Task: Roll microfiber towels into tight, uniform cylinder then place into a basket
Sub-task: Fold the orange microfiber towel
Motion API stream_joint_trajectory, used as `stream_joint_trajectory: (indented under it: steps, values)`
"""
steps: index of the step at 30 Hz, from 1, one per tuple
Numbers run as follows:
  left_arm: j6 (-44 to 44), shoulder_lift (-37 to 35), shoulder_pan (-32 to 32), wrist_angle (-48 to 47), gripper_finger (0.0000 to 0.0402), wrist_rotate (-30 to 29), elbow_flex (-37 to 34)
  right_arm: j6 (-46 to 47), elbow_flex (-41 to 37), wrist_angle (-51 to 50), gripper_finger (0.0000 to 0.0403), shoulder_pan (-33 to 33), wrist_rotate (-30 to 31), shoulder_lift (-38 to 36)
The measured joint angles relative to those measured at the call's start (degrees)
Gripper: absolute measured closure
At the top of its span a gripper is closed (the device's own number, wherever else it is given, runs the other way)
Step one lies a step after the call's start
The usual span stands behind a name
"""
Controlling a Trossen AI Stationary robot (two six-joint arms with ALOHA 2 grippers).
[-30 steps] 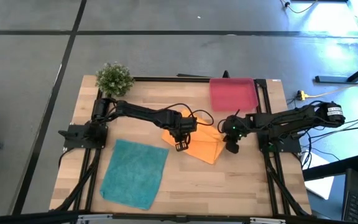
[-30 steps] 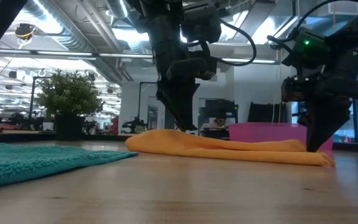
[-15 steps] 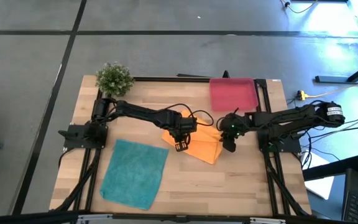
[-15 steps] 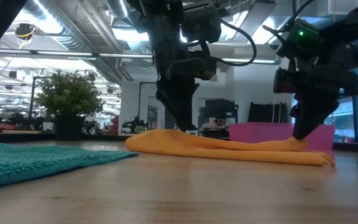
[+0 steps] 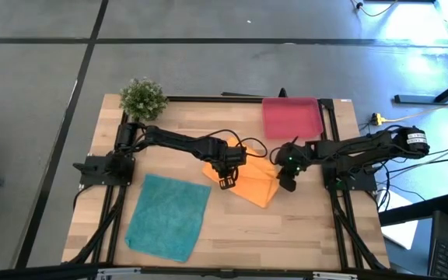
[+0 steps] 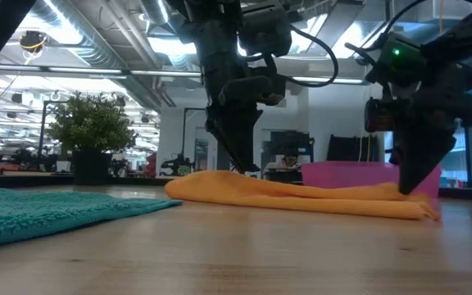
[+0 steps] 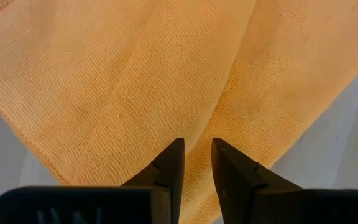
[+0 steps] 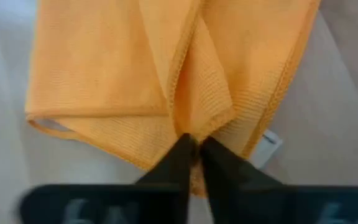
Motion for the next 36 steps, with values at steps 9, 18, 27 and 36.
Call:
stream_joint_trajectory:
  steps: [9, 18, 27, 36]
  values:
    - [0.0, 0.0, 0.0, 0.0, 0.0329, 0.0, 0.0, -0.2, 3.5, -3.3, 0.0397, 0.0, -0.4, 0.0]
    - [-0.4, 0.0, 0.0, 0.0, 0.0329, 0.0, 0.0, 1.2, 3.4, -3.7, 0.0315, 0.0, 1.6, 0.0]
    - [-0.4, 0.0, 0.0, 0.0, 0.0329, 0.0, 0.0, 4.7, 3.4, -3.5, 0.0296, 0.0, 0.6, 0.0]
    - [-0.4, 0.0, 0.0, -0.1, 0.0329, 0.0, 0.0, 8.0, 4.7, -5.0, 0.0393, 0.0, -1.4, 0.0]
